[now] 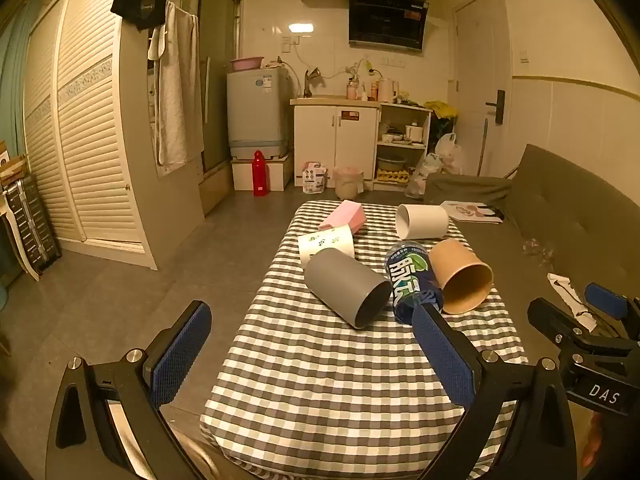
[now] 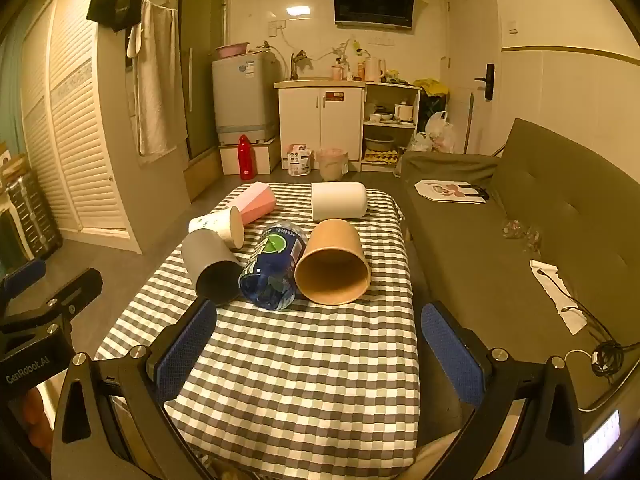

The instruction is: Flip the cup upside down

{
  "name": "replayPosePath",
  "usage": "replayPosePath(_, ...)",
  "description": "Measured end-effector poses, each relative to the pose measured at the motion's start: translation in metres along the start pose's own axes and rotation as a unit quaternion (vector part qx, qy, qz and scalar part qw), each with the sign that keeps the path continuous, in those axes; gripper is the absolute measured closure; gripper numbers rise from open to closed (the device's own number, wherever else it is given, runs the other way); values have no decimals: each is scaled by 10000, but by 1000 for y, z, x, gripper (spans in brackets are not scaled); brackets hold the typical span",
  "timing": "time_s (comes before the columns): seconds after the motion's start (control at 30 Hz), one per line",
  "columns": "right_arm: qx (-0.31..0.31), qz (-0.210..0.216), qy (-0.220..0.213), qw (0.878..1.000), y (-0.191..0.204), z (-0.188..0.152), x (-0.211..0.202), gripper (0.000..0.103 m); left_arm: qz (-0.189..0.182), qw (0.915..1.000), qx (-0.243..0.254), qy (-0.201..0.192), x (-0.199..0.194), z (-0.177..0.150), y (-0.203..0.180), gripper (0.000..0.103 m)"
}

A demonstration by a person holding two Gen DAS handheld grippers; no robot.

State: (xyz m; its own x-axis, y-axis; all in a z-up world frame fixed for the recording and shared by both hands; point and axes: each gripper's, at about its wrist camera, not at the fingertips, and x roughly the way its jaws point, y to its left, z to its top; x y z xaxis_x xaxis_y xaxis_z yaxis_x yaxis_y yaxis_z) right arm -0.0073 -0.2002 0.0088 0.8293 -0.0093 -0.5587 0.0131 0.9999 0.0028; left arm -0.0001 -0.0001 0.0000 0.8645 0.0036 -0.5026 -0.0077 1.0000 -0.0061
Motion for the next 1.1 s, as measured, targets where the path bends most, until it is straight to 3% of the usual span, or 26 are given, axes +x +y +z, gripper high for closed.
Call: replayPosePath(1.1,-2,-7,75,10000,2,-2,2,0,-19,10000,-35,19,1,0,0,0)
